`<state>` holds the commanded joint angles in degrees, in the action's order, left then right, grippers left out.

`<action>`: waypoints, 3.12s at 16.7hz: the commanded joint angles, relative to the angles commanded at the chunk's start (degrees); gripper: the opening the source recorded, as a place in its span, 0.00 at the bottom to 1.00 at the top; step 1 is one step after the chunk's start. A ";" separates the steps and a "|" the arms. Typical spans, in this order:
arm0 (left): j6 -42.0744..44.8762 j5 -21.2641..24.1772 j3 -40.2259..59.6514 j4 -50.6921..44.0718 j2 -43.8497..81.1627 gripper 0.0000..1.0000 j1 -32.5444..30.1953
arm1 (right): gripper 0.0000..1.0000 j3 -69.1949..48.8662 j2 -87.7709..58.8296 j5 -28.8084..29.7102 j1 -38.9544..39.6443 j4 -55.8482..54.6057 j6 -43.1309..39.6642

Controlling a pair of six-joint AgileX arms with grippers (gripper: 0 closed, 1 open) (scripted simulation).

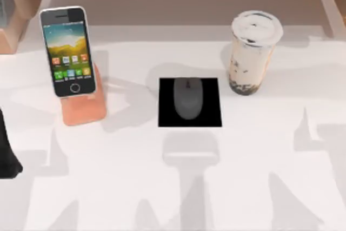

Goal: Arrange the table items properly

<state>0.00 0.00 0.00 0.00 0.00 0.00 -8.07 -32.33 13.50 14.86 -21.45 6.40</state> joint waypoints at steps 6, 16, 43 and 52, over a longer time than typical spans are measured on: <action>0.00 0.00 0.00 0.00 0.00 1.00 0.00 | 1.00 -9.69 -38.98 11.47 12.14 -22.56 2.66; 0.00 0.00 0.00 0.00 0.00 1.00 0.00 | 1.00 -26.59 -86.09 22.07 21.19 -55.21 -2.30; 0.00 0.00 0.00 0.00 0.00 1.00 0.00 | 0.70 -40.14 -99.03 21.05 17.25 -61.37 -6.20; 0.00 0.00 0.00 0.00 0.00 1.00 0.00 | 0.02 -40.14 -99.03 21.05 17.25 -61.37 -6.20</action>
<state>0.00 0.00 0.00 0.00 0.00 0.00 -48.21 -131.36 34.55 32.11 -82.82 0.20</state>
